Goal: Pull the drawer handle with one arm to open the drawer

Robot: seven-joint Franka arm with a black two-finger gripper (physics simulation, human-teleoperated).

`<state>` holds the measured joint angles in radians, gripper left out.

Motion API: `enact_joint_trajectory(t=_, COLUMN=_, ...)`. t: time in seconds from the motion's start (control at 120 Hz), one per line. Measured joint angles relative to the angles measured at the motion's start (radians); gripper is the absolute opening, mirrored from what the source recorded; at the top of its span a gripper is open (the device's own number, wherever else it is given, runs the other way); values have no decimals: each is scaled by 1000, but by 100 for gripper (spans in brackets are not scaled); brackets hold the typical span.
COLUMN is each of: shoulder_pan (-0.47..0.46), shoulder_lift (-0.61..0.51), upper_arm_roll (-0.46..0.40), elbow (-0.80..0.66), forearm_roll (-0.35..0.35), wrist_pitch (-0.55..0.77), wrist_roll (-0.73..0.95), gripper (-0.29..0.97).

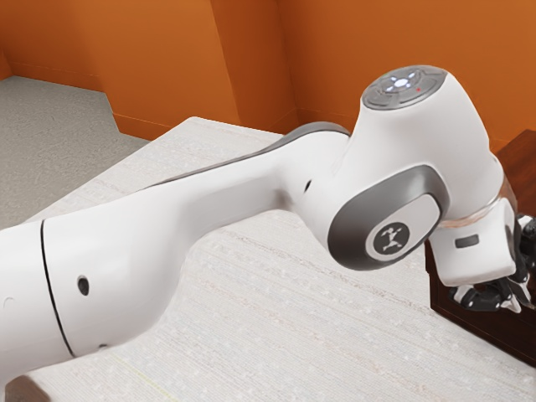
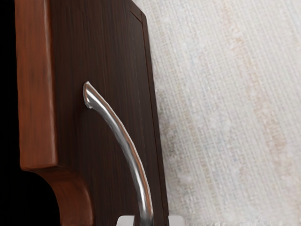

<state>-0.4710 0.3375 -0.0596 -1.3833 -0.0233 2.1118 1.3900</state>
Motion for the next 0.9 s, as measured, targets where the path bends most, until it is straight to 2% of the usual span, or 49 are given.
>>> enact_joint_trajectory(t=0.117, shoulder_pan=-10, shoulder_lift=-37, upper_arm_roll=2, elbow=-66, forearm_roll=-1, wrist_pitch=5, wrist_roll=-3, gripper=-11)
enact_joint_trajectory(t=0.333, shoulder_pan=-42, shoulder_lift=-127, upper_arm_roll=4, elbow=-190, forearm_roll=-3, wrist_pitch=13, wrist_roll=-8, gripper=-6)
enact_joint_trajectory(t=0.9, shoulder_pan=-63, shoulder_lift=-406, upper_arm_roll=-26, elbow=-523, forearm_roll=5, wrist_pitch=68, wrist_roll=-17, gripper=-11)
